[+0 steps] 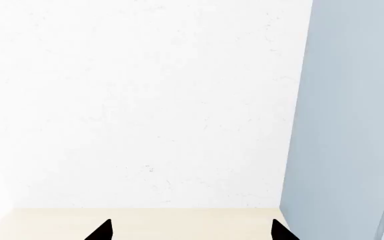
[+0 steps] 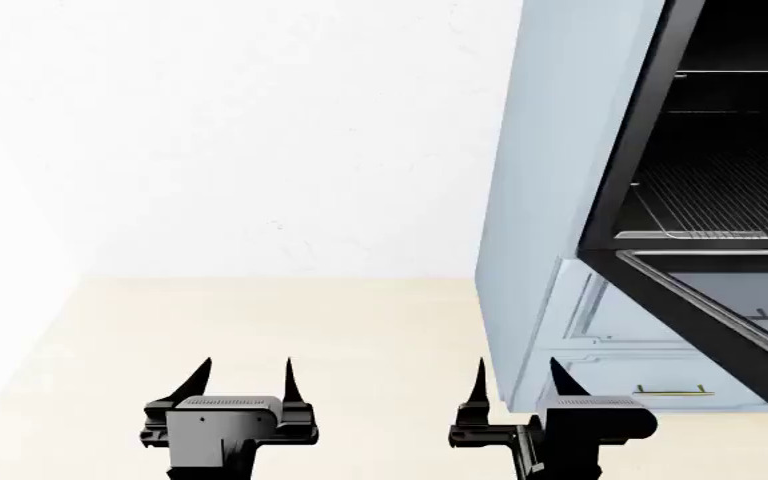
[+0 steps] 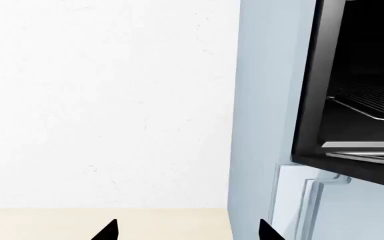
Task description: Fully slide the bottom oven rack out.
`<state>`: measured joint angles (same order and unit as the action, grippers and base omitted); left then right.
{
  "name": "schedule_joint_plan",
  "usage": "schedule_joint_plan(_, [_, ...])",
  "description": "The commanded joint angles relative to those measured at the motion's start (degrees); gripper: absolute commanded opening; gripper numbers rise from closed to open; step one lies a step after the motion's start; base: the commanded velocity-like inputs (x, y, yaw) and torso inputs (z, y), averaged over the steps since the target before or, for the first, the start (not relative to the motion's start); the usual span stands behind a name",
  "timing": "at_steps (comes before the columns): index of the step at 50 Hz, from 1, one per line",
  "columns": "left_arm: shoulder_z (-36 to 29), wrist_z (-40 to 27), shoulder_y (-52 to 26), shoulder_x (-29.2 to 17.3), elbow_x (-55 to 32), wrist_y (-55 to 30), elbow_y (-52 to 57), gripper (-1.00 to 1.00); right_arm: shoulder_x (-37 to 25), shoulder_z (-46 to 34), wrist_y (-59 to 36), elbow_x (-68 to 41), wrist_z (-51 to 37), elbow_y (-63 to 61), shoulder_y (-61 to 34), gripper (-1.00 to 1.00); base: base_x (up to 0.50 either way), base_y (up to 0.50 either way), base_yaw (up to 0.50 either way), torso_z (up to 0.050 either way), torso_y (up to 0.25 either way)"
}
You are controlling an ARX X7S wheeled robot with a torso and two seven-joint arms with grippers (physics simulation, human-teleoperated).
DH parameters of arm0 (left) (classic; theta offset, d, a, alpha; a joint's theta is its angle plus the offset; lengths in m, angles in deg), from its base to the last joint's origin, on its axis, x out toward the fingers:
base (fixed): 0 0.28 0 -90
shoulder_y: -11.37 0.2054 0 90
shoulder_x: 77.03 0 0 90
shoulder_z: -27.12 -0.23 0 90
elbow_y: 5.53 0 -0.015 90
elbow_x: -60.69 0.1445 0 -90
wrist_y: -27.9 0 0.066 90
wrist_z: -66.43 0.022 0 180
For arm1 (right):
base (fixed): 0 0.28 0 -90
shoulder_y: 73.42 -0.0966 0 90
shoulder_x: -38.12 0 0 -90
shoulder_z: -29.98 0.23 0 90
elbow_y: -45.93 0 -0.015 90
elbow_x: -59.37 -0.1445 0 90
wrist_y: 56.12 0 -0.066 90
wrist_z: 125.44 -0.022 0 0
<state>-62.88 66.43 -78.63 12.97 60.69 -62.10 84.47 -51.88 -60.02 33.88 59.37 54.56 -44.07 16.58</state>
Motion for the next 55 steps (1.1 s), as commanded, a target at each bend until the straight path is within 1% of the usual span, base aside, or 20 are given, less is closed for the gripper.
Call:
schedule_joint_plan(1, [-1.1, -1.1, 0.1, -0.9, -0.9, 0.0, 0.1, 1.0, -0.9, -1.1, -0.1, -0.9, -1.1, -0.2, 0.0, 1.0, 0.0, 0.0, 0.0, 0.0, 0.0])
schedule_joint_plan(9, [-2.7, -3.1, 0.4, -2.3, -2.3, -2.4, 2.7, 1.0, -2.3, -2.5, -2.2, -2.9, -2.9, -2.6, 0.4, 1.0, 0.0, 0.0, 0.0, 0.003, 0.0])
schedule_joint_plan(19, [-4.4, -3.4, 1.4, -3.5, -4.3, -5.8, 7.8, 1.0, -3.6, -3.2, -6.1, -4.5, -4.5, -8.6, 0.7, 1.0, 0.0, 0.0, 0.0, 0.05, 0.0])
schedule_joint_plan(24, [-4.7, -4.5, 1.5, -4.3, -5.1, -11.9, 14.3, 1.0, -5.2, -3.7, -13.4, -4.9, -4.9, -16.9, 0.4, 1.0, 0.0, 0.0, 0.0, 0.05, 0.0])
schedule_joint_plan(29, [-3.9, -5.7, 0.2, -5.8, -6.5, -23.2, 23.7, 1.0, -7.1, -3.5, -24.1, -5.9, -5.4, -27.4, -0.7, 1.0, 0.0, 0.0, 0.0, 0.05, 0.0])
schedule_joint_plan(34, [-2.7, -7.1, -4.0, -7.1, -9.1, -39.0, 35.3, 1.0, -8.9, -2.5, -33.6, -8.1, -5.3, -36.6, -2.8, 1.0, 0.0, 0.0, 0.0, 0.05, 0.0])
schedule_joint_plan(40, [1.3, -7.3, -12.3, -8.2, -14.7, -56.7, 45.6, 1.0, -10.7, -0.1, -44.9, -12.0, -4.7, -45.2, -7.3, 1.0, 0.0, 0.0, 0.0, 0.05, 0.0])
schedule_joint_plan(43, [3.0, -7.4, -16.3, -8.8, -17.0, -64.1, 49.7, 1.0, -11.6, 1.3, -50.8, -13.9, -4.7, -49.3, -10.1, 1.0, 0.0, 0.0, 0.0, 0.05, 0.0])
schedule_joint_plan(44, [4.9, -7.1, -17.8, -8.0, -18.6, -67.0, 51.0, 1.0, -12.3, 1.5, -52.7, -14.3, -4.7, -50.7, -11.3, 1.0, 0.0, 0.0, 0.0, 0.05, 0.0])
schedule_joint_plan(48, [11.0, -6.8, -26.9, -5.9, -24.0, -81.6, 57.1, 1.0, -13.7, 4.9, -63.2, -18.0, -3.9, -56.0, -17.3, 1.0, 0.0, 0.0, 0.0, 0.05, 0.0])
schedule_joint_plan(51, [13.0, -7.0, -32.9, -6.8, -27.4, -89.9, 59.1, 1.0, -14.3, 7.0, -70.6, -20.9, -3.8, -59.5, -21.9, 1.0, 0.0, 0.0, 0.0, 0.05, 0.0])
schedule_joint_plan(52, [13.6, -9.6, -33.8, -8.2, -31.7, -90.0, 58.3, 1.0, -15.4, 7.3, -72.3, -23.0, -5.0, -59.9, -23.6, 1.0, 0.0, 0.0, 0.0, 0.05, 0.0])
schedule_joint_plan(53, [14.2, -14.7, -35.0, -10.6, -38.4, -90.0, 57.3, 1.0, -17.1, 8.0, -73.5, -27.5, -7.9, -60.0, -25.4, 1.0, 0.0, 0.0, 0.0, 0.05, 0.0])
schedule_joint_plan(55, [16.3, -29.1, -38.9, -16.0, -55.5, -90.0, 54.4, 1.0, -21.2, 9.9, -75.5, -39.3, -16.0, -60.0, -29.1, 1.0, 0.0, 0.0, 0.0, 0.05, 0.0])
